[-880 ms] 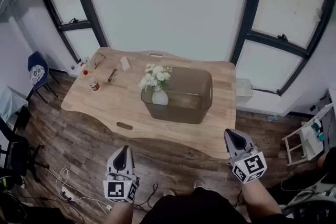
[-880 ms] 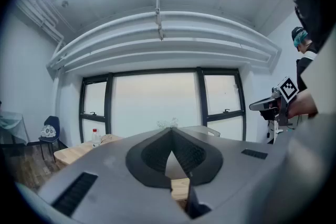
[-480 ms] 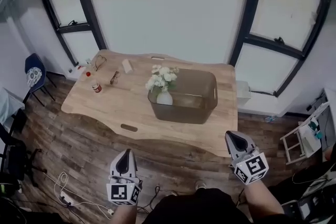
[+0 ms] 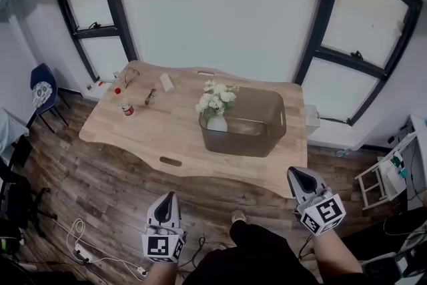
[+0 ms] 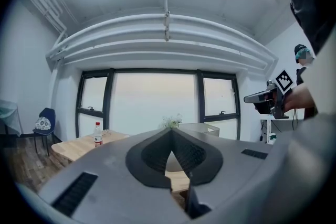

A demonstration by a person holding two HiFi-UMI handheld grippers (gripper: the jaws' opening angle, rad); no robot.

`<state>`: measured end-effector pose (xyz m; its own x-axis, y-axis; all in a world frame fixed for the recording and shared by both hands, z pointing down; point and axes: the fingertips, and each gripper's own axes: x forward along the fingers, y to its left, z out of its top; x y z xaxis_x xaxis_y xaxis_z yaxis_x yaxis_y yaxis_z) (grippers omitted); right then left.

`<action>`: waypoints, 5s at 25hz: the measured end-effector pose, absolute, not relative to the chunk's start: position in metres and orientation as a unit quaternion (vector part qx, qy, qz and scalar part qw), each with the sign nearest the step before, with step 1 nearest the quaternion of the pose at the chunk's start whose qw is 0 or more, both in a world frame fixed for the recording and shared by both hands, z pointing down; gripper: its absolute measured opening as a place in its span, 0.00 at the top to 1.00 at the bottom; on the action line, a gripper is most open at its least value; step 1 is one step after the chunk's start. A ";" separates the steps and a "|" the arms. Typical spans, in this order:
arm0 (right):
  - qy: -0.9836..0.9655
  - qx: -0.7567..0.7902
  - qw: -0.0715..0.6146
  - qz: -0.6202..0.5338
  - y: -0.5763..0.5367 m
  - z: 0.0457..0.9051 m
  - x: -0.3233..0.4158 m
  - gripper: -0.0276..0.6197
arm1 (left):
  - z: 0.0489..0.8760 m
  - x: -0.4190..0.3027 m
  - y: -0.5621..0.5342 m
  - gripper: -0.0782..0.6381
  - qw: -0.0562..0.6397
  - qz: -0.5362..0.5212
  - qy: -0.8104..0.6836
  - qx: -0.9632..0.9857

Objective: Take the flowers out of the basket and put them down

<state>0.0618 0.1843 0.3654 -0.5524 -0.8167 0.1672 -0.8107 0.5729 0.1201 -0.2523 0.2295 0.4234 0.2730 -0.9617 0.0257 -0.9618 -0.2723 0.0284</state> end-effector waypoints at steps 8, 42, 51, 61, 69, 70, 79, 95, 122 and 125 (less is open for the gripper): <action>-0.891 0.447 0.085 -0.001 0.132 0.372 0.037 0.92 | 0.422 -0.279 0.200 0.88 0.015 0.011 -0.622 0.783; -0.911 0.411 0.021 -0.018 -0.142 0.344 0.059 0.92 | 0.383 -0.239 -0.089 0.88 -0.019 0.069 -0.610 0.789; -0.925 0.379 0.038 -0.014 -0.178 0.354 0.012 0.92 | 0.406 -0.248 -0.138 0.88 0.008 0.056 -0.582 0.811; -0.933 0.347 0.072 0.060 -0.175 0.450 -0.011 0.92 | 0.435 -0.261 -0.163 0.88 0.022 0.060 -0.563 0.824; -0.938 0.312 0.109 0.104 -0.183 0.498 -0.019 0.92 | 0.448 -0.257 -0.174 0.88 0.028 0.063 -0.557 0.828; -0.939 0.302 0.123 0.106 -0.181 0.506 -0.022 0.92 | 0.450 -0.260 -0.176 0.88 0.029 0.064 -0.558 0.827; -0.944 0.217 0.239 0.074 -0.163 0.556 -0.048 0.92 | 0.455 -0.284 -0.184 0.88 0.021 0.068 -0.590 0.805; -0.958 0.088 0.262 0.071 -0.141 0.582 -0.091 0.55 | 0.470 -0.293 -0.183 0.88 0.037 0.078 -0.595 0.799; -0.962 0.099 0.245 0.064 -0.141 0.560 -0.126 0.58 | 0.458 -0.271 -0.168 0.88 0.042 0.075 -0.570 0.817; -0.960 0.119 0.243 0.071 -0.144 0.551 -0.116 0.58 | 0.452 -0.260 -0.166 0.88 0.045 0.059 -0.562 0.824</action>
<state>-0.1161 -0.1438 0.5509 -0.8539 -0.1945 0.4828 -0.2634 0.9615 -0.0785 -0.2605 -0.1664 0.4517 0.3623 -0.9204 0.1470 -0.9309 -0.3651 0.0084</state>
